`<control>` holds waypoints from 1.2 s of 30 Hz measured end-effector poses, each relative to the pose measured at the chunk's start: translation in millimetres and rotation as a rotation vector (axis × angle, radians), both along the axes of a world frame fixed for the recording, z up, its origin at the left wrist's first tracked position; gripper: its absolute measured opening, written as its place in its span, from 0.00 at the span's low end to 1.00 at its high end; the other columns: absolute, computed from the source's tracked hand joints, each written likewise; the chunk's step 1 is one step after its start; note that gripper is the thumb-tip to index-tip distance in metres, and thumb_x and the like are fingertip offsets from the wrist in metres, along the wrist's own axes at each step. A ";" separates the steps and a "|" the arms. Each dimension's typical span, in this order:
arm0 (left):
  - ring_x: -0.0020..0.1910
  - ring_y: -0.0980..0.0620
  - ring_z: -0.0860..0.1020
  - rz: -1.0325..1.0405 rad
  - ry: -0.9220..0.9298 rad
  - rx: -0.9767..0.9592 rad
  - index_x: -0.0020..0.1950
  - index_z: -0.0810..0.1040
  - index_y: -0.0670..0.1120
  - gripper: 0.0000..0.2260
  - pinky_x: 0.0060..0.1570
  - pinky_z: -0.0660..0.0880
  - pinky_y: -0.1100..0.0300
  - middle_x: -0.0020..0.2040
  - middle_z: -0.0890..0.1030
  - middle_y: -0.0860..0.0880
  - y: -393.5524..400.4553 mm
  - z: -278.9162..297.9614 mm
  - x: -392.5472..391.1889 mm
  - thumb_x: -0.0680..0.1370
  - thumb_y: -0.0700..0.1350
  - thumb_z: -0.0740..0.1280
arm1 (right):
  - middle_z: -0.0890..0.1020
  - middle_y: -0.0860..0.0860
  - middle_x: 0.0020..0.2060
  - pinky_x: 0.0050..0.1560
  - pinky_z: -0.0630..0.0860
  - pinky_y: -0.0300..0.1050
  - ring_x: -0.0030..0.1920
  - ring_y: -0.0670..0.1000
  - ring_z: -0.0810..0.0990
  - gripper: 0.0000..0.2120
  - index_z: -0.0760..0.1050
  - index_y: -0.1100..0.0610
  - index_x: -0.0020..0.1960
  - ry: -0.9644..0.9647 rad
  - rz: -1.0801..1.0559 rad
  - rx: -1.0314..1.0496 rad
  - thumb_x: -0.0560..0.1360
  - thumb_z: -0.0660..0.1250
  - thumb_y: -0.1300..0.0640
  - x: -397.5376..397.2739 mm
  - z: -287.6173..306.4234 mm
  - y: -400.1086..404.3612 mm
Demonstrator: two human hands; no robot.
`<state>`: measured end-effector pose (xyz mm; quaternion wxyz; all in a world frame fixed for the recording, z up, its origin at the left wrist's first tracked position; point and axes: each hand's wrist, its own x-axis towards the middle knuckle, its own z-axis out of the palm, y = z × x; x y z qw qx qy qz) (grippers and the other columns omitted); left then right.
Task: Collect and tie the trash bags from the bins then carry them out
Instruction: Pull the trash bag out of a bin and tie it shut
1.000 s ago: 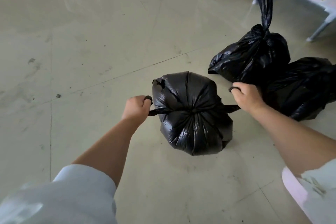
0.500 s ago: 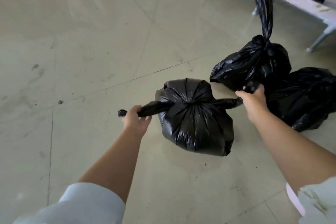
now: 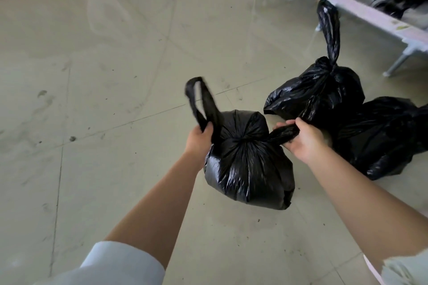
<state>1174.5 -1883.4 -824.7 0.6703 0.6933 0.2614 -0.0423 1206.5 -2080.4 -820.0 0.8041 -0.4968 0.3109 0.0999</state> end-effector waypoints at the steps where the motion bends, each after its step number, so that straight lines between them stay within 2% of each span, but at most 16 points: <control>1: 0.50 0.49 0.74 -0.069 -0.030 0.072 0.62 0.73 0.37 0.15 0.52 0.70 0.59 0.50 0.76 0.45 -2.7 6.1 1.3 0.82 0.44 0.55 | 0.78 0.59 0.31 0.42 0.74 0.49 0.37 0.55 0.76 0.17 0.65 0.60 0.36 -0.009 0.006 0.016 0.81 0.49 0.57 0.5 1.1 -0.6; 4: 0.35 0.50 0.75 -0.193 -0.119 0.036 0.45 0.73 0.44 0.13 0.43 0.73 0.59 0.35 0.74 0.46 -14.1 26.4 2.9 0.83 0.44 0.52 | 0.78 0.58 0.26 0.41 0.75 0.48 0.36 0.55 0.76 0.18 0.65 0.60 0.35 -0.017 0.038 0.041 0.81 0.49 0.56 0.9 2.6 -2.1; 6: 0.25 0.54 0.65 -0.202 -0.141 -0.086 0.38 0.66 0.49 0.13 0.32 0.68 0.62 0.28 0.63 0.49 -23.1 39.6 3.8 0.83 0.43 0.51 | 0.78 0.55 0.19 0.40 0.74 0.47 0.35 0.55 0.76 0.19 0.65 0.60 0.34 -0.019 0.076 0.067 0.81 0.49 0.55 0.2 0.8 -3.2; 11: 0.28 0.54 0.61 -0.516 0.020 0.032 0.49 0.62 0.45 0.07 0.22 0.61 0.67 0.33 0.62 0.49 -33.7 48.7 6.3 0.78 0.34 0.58 | 0.80 0.52 0.19 0.40 0.73 0.46 0.26 0.50 0.82 0.20 0.66 0.58 0.35 -0.064 0.194 0.069 0.82 0.47 0.53 -2.4 -1.5 -4.7; 14: 0.30 0.53 0.65 -0.688 0.193 0.174 0.55 0.60 0.42 0.09 0.24 0.61 0.65 0.34 0.66 0.47 -39.5 40.4 1.3 0.77 0.33 0.56 | 0.81 0.53 0.28 0.41 0.72 0.48 0.33 0.50 0.82 0.20 0.68 0.57 0.37 -0.044 0.301 0.046 0.81 0.47 0.51 -5.0 -6.3 -9.4; 16: 0.29 0.53 0.67 -0.730 0.284 0.250 0.54 0.60 0.42 0.07 0.23 0.62 0.65 0.34 0.68 0.46 -43.4 30.8 -3.9 0.79 0.34 0.54 | 0.77 0.52 0.35 0.43 0.71 0.46 0.38 0.50 0.76 0.19 0.71 0.56 0.37 0.006 0.369 -0.087 0.81 0.49 0.51 -6.4 -12.1 -13.8; 18: 0.28 0.51 0.66 -0.745 0.350 0.335 0.55 0.58 0.40 0.07 0.26 0.62 0.62 0.33 0.68 0.45 -43.6 22.6 -8.7 0.79 0.35 0.55 | 0.73 0.51 0.34 0.42 0.70 0.42 0.35 0.48 0.71 0.16 0.71 0.55 0.36 0.051 0.431 -0.340 0.80 0.54 0.54 -8.2 -16.0 -17.6; 20: 0.33 0.49 0.70 -0.766 0.393 0.389 0.63 0.57 0.36 0.18 0.31 0.66 0.60 0.37 0.71 0.44 -42.7 16.0 -11.5 0.78 0.38 0.61 | 0.72 0.51 0.29 0.32 0.66 0.37 0.25 0.45 0.69 0.14 0.69 0.56 0.34 0.053 0.449 -0.468 0.78 0.59 0.59 -9.0 -13.7 -22.1; 22: 0.53 0.44 0.75 -0.762 0.407 0.438 0.71 0.51 0.35 0.34 0.48 0.73 0.56 0.56 0.74 0.40 -41.3 9.3 -12.3 0.75 0.45 0.68 | 0.73 0.50 0.21 0.22 0.64 0.33 0.16 0.43 0.67 0.14 0.67 0.58 0.33 -0.001 0.484 -0.406 0.76 0.60 0.64 -8.1 -4.8 -27.9; 24: 0.68 0.43 0.68 -0.739 0.381 0.542 0.74 0.47 0.35 0.44 0.62 0.69 0.55 0.69 0.67 0.40 -39.5 3.1 -11.3 0.71 0.52 0.72 | 0.74 0.52 0.22 0.19 0.67 0.31 0.15 0.44 0.69 0.13 0.69 0.60 0.33 -0.086 0.568 -0.319 0.76 0.59 0.68 -7.1 10.6 -33.3; 26: 0.70 0.43 0.66 -0.741 0.354 0.661 0.74 0.48 0.36 0.49 0.65 0.68 0.52 0.71 0.65 0.40 -40.5 -2.1 -11.5 0.68 0.57 0.72 | 0.78 0.54 0.22 0.20 0.73 0.33 0.18 0.46 0.75 0.14 0.76 0.61 0.31 -0.178 0.672 -0.189 0.73 0.60 0.71 -6.0 27.3 -36.0; 28: 0.69 0.43 0.68 -0.729 0.346 0.785 0.74 0.52 0.37 0.49 0.64 0.69 0.51 0.70 0.67 0.40 -44.9 -6.6 -13.8 0.67 0.64 0.70 | 0.81 0.55 0.22 0.25 0.77 0.35 0.22 0.48 0.79 0.04 0.81 0.62 0.28 -0.267 0.853 -0.087 0.60 0.74 0.64 -6.4 39.7 -34.3; 31: 0.65 0.43 0.72 -0.710 0.333 0.971 0.69 0.63 0.41 0.41 0.59 0.71 0.52 0.65 0.71 0.42 -53.8 -7.1 -18.0 0.68 0.70 0.61 | 0.84 0.54 0.26 0.29 0.79 0.36 0.26 0.49 0.82 0.22 0.84 0.60 0.31 -0.304 0.966 -0.053 0.41 0.83 0.51 -5.7 39.3 -36.1; 34: 0.61 0.41 0.74 -0.706 0.251 1.103 0.64 0.72 0.42 0.29 0.54 0.72 0.53 0.62 0.75 0.42 -55.1 -6.9 -17.3 0.77 0.63 0.54 | 0.85 0.53 0.30 0.34 0.81 0.41 0.31 0.49 0.83 0.15 0.83 0.58 0.37 -0.330 0.810 0.012 0.52 0.80 0.57 -2.2 29.5 -39.4; 35: 0.59 0.41 0.75 -0.682 0.222 1.093 0.61 0.75 0.42 0.26 0.52 0.72 0.53 0.60 0.77 0.42 -53.4 -5.7 -17.1 0.78 0.60 0.53 | 0.85 0.52 0.32 0.38 0.80 0.43 0.35 0.50 0.84 0.08 0.82 0.56 0.40 -0.317 0.685 0.002 0.62 0.73 0.64 -1.3 26.2 -38.9; 36: 0.57 0.41 0.77 -0.658 0.195 1.069 0.58 0.78 0.41 0.24 0.49 0.73 0.54 0.57 0.79 0.42 -51.4 -4.0 -17.1 0.79 0.58 0.52 | 0.84 0.52 0.36 0.42 0.78 0.44 0.42 0.51 0.83 0.12 0.78 0.56 0.44 -0.284 0.595 -0.082 0.69 0.64 0.71 0.0 20.6 -40.3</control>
